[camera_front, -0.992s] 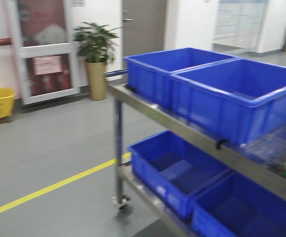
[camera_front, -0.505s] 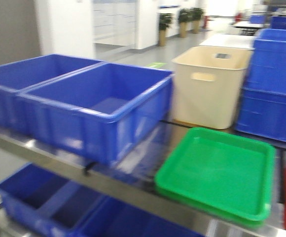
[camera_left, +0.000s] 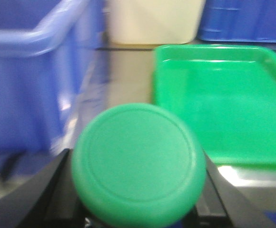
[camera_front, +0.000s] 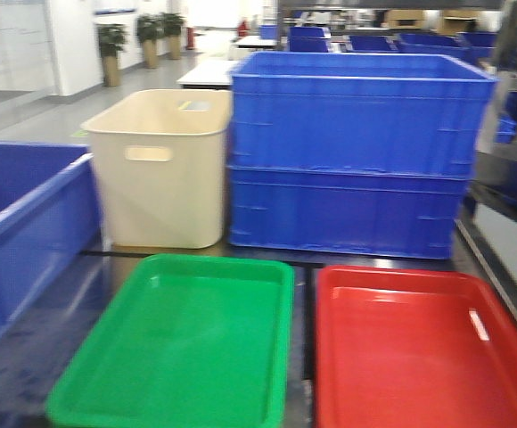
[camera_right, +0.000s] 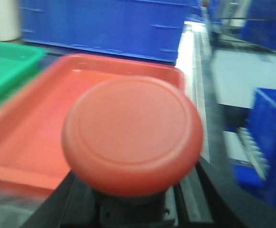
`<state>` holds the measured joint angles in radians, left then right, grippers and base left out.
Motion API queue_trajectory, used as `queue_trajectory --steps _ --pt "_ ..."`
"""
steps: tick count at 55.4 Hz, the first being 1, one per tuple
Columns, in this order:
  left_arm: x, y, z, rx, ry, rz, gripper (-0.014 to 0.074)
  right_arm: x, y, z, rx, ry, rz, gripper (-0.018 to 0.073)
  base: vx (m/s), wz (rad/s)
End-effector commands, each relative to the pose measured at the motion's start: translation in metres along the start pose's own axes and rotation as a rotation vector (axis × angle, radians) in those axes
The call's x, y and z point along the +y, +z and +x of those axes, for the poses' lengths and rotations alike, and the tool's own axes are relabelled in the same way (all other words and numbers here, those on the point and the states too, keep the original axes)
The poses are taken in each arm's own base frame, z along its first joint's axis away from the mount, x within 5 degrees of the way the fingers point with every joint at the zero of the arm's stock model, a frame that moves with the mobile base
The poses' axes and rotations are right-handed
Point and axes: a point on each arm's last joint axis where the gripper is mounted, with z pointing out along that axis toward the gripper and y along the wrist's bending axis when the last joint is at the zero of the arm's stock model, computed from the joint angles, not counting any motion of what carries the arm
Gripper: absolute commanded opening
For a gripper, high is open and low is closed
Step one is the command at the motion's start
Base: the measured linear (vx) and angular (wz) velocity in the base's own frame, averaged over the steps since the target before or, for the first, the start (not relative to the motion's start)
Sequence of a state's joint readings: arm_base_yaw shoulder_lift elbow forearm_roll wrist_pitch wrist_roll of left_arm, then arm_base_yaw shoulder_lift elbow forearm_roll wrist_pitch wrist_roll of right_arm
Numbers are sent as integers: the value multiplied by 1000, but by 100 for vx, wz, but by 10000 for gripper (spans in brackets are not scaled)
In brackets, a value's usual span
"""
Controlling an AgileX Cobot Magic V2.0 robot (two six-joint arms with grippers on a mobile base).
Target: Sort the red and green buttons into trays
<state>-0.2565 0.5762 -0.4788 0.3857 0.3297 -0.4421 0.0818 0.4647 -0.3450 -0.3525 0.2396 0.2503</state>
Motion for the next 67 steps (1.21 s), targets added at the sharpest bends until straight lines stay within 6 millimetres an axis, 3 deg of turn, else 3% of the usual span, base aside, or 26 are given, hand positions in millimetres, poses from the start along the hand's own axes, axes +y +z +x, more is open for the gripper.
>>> queue_trajectory --steps 1,24,67 --pt "-4 -3 -15 -98 -5 44 -1 0 -2 -17 -104 -8 -14 -9 15 -58" --pt "-4 -3 -15 -98 -5 44 -1 0 -2 -17 -104 -8 -14 -9 10 -40" --pt "-5 -3 -15 -102 -5 46 -1 1 -2 -19 -134 -2 -23 -9 1 -3"
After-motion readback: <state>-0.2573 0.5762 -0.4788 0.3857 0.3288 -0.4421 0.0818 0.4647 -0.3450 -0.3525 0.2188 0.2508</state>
